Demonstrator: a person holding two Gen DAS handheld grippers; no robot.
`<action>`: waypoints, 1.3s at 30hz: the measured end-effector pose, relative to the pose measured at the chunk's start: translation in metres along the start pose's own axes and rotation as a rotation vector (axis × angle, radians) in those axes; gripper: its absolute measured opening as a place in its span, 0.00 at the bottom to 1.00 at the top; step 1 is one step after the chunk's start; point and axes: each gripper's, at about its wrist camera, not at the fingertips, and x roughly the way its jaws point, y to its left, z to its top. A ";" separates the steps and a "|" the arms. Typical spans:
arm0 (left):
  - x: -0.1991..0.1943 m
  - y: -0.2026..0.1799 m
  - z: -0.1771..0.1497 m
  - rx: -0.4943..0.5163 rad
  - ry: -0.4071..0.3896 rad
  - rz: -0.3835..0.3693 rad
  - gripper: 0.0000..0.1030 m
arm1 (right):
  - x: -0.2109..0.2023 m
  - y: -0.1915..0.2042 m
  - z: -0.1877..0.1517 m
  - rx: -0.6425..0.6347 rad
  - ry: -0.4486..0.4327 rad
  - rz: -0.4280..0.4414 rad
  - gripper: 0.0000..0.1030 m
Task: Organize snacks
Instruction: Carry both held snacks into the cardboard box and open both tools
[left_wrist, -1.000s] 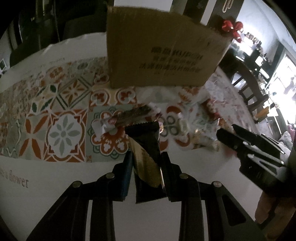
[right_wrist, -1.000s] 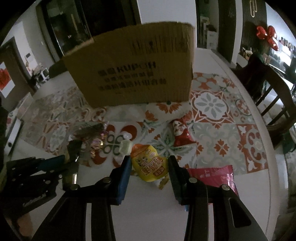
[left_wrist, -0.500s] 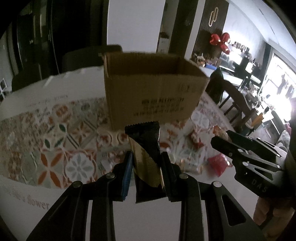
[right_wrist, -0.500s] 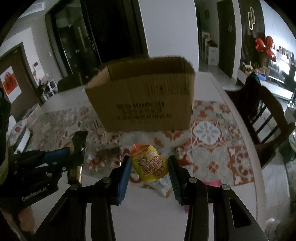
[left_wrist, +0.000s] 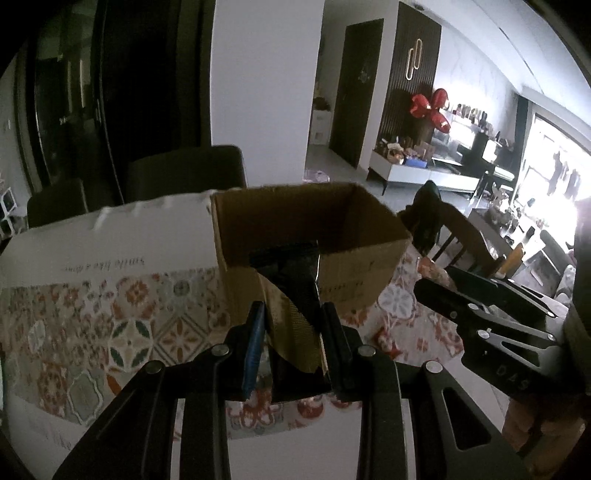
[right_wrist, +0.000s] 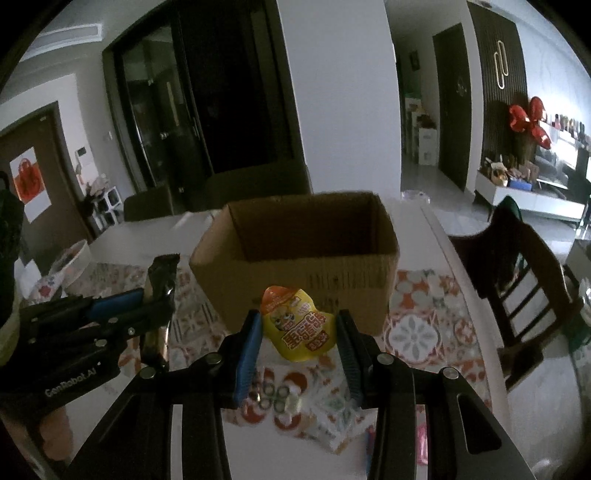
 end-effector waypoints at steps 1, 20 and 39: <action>0.000 0.000 0.003 0.002 -0.005 0.000 0.29 | 0.001 -0.001 0.005 0.001 -0.006 0.002 0.40; 0.059 0.015 0.074 -0.038 0.021 -0.018 0.29 | 0.055 -0.020 0.072 0.000 0.005 0.008 0.40; 0.112 0.027 0.095 -0.067 0.095 -0.002 0.49 | 0.118 -0.037 0.091 0.023 0.112 -0.032 0.51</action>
